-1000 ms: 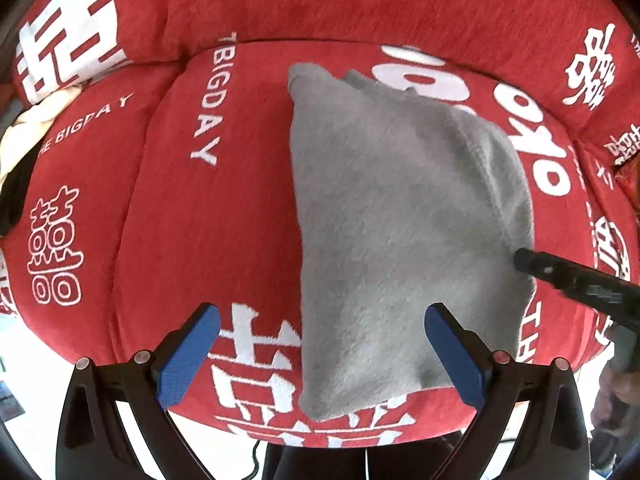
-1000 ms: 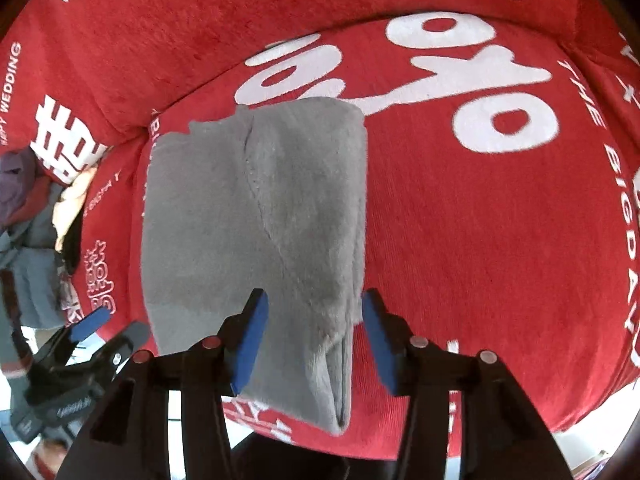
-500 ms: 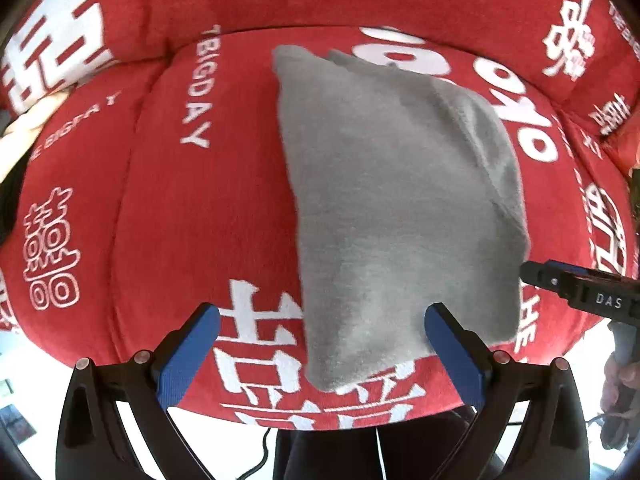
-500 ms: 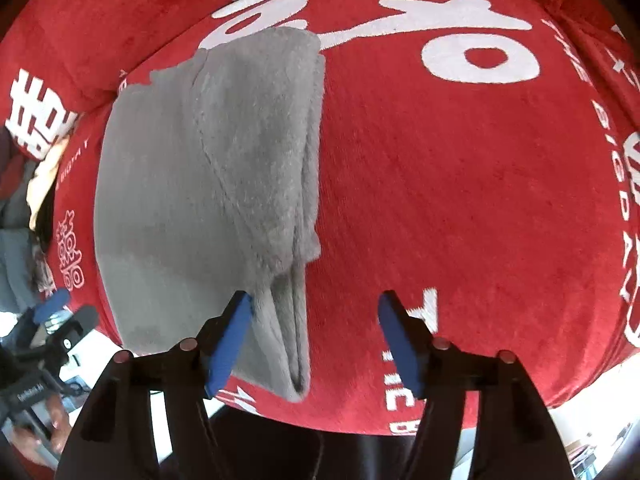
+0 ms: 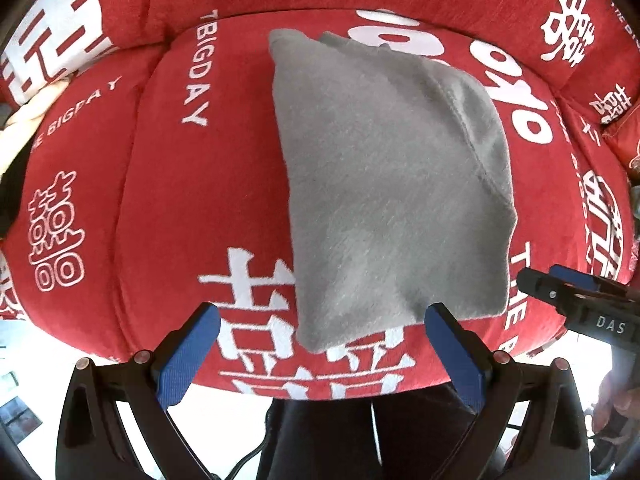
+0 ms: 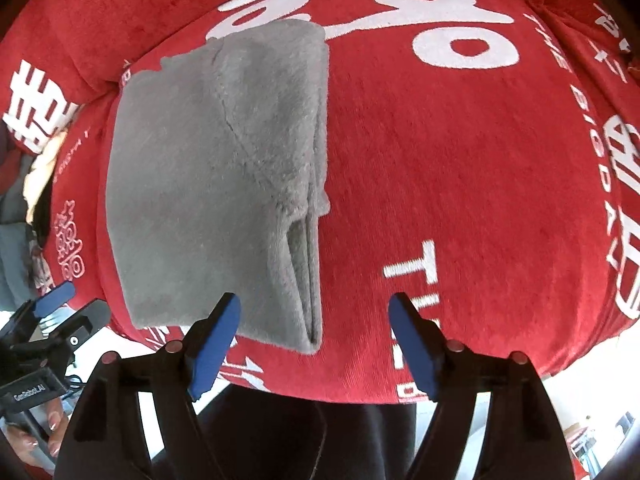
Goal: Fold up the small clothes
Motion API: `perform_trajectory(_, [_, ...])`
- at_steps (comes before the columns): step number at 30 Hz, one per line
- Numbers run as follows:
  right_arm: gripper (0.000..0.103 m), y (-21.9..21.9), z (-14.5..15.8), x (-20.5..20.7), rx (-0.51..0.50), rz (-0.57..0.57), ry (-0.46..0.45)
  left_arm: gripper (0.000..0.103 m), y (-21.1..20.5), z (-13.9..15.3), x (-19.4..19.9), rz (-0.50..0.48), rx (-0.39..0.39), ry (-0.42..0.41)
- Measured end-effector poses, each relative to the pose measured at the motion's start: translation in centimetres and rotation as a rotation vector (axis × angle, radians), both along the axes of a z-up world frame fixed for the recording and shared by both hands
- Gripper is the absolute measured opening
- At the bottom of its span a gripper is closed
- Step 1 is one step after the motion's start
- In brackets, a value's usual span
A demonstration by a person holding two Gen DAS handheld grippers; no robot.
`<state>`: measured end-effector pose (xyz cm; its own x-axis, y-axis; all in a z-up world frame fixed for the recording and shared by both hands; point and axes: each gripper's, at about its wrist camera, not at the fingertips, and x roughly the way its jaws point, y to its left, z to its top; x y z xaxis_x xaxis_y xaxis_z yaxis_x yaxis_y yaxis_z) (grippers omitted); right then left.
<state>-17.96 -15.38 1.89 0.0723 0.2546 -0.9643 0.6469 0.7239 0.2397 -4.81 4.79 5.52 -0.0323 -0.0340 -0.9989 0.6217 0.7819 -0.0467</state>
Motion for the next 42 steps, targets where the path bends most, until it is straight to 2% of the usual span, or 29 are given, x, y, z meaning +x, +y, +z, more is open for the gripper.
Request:
perform_trajectory(6, [0.08,1.6,2.6,0.7,-0.021,0.02,-0.002,0.102,0.8,2.8,0.1,0.012,-0.008,-0.022])
perform_trajectory(13, [0.081,3.2,7.0,2.7,-0.127,0.064,-0.036,0.102,1.3,5.8,0.6,0.035,-0.033,-0.055])
perform_trajectory(19, [0.082,4.0,9.4,3.4,-0.182,0.058,-0.051,0.102,1.5,7.5,0.4,0.021,-0.04,-0.085])
perform_trajectory(22, [0.082,4.5,10.3,3.4,-0.212,0.072,-0.046,0.102,1.8,8.2,0.3,0.025,-0.04,-0.098])
perform_trajectory(31, [0.082,5.6,12.2,3.2,-0.219,0.097,-0.049,0.102,2.4,9.6,0.0,0.045,-0.044,-0.116])
perform_trajectory(42, [0.082,6.0,13.2,3.3,-0.236,0.098,-0.059,0.102,2.5,10.7,-0.3,0.043,-0.05,-0.137])
